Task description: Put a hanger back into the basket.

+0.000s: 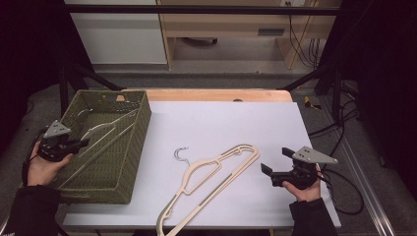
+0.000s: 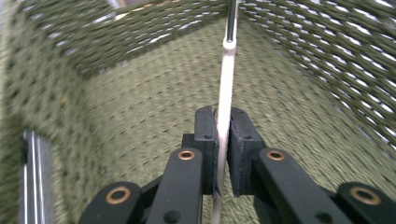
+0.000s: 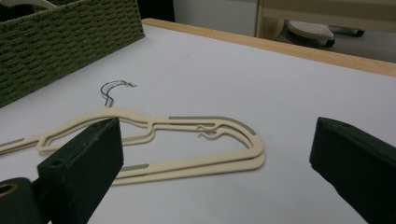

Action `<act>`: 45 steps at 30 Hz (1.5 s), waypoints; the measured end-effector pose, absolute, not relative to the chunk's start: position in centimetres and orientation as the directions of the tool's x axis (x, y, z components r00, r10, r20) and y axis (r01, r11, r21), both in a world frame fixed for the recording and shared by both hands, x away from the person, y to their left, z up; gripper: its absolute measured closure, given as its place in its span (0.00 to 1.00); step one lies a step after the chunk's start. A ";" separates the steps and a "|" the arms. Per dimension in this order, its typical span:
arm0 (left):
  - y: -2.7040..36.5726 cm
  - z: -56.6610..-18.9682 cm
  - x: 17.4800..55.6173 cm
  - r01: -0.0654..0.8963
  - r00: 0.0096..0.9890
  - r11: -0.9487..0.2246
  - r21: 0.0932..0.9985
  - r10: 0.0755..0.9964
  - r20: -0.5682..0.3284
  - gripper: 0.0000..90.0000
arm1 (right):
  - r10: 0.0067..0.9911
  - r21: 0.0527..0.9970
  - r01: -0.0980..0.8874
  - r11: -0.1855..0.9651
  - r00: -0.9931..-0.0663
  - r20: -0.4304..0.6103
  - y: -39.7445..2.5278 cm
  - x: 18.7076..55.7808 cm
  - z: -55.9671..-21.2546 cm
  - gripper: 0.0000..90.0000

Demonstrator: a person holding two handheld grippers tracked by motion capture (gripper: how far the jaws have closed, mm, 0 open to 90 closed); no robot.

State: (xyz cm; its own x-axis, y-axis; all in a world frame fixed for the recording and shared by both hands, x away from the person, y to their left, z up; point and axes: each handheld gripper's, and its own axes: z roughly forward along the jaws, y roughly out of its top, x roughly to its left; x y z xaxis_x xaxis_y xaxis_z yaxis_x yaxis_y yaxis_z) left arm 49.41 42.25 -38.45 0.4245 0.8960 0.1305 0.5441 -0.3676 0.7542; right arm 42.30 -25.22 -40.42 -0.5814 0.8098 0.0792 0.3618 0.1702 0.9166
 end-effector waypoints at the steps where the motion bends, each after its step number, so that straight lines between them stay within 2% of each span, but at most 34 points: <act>1: 42.5 -38.4 49.6 0.558 0.405 -0.348 0.753 0.907 0.118 0.90 | 0.810 0.917 0.362 0.170 -0.582 0.079 -25.2 42.3 -40.4 0.04; 4: 43.0 -38.5 50.0 0.590 0.346 -0.287 0.755 0.935 0.085 0.88 | 0.809 0.917 0.361 0.171 -0.582 0.079 -25.2 42.3 -40.5 0.04; 7: 43.3 -38.6 50.4 0.613 0.303 -0.267 0.744 0.949 0.091 0.86 | 0.809 0.917 0.361 0.170 -0.583 0.079 -25.2 42.3 -40.4 0.04; 11: 43.7 -39.1 50.8 0.638 0.278 -0.245 0.730 0.957 0.077 0.76 | 0.807 0.917 0.360 0.170 -0.585 0.080 -25.2 42.4 -40.4 0.04; 14: 43.9 -39.3 51.0 0.655 0.265 -0.234 0.719 0.962 0.071 0.74 | 0.806 0.917 0.360 0.169 -0.586 0.081 -25.2 42.4 -40.4 0.04; 15: 44.2 -39.4 51.1 0.664 0.253 -0.228 0.713 0.965 0.072 0.70 | 0.805 0.916 0.363 0.171 -0.588 0.082 -25.2 42.4 -40.5 0.04; 20: 44.6 -39.7 51.5 0.665 0.221 -0.222 0.713 0.971 0.096 0.62 | 0.804 0.915 0.364 0.173 -0.589 0.082 -25.1 42.4 -40.5 0.04; 23: 44.7 -39.9 51.6 0.669 0.208 -0.208 0.713 0.974 0.089 0.64 | 0.804 0.915 0.365 0.172 -0.589 0.084 -25.1 42.4 -40.5 0.04; 27: 44.6 -39.9 51.9 0.679 0.204 -0.210 0.703 0.974 0.094 0.74 | 0.802 0.915 0.365 0.175 -0.591 0.083 -25.0 42.5 -40.5 0.04; 30: 44.3 -40.0 52.0 0.691 0.206 -0.205 0.694 0.975 0.083 0.87 | 0.801 0.913 0.368 0.177 -0.592 0.083 -25.0 42.5 -40.6 0.04; 32: 44.2 -40.1 52.2 0.709 0.187 -0.223 0.669 0.974 0.127 0.86 | 0.801 0.913 0.368 0.176 -0.592 0.084 -25.0 42.5 -40.6 0.04; 37: 44.6 -40.2 52.3 0.720 0.156 -0.192 0.666 0.981 0.115 0.78 | 0.802 0.913 0.368 0.174 -0.592 0.085 -24.9 42.5 -40.6 0.04; 45: 44.7 -39.7 51.6 0.698 0.170 -0.180 0.693 0.982 0.084 0.63 | 0.799 0.915 0.362 0.180 -0.596 0.078 -25.1 42.5 -40.5 0.04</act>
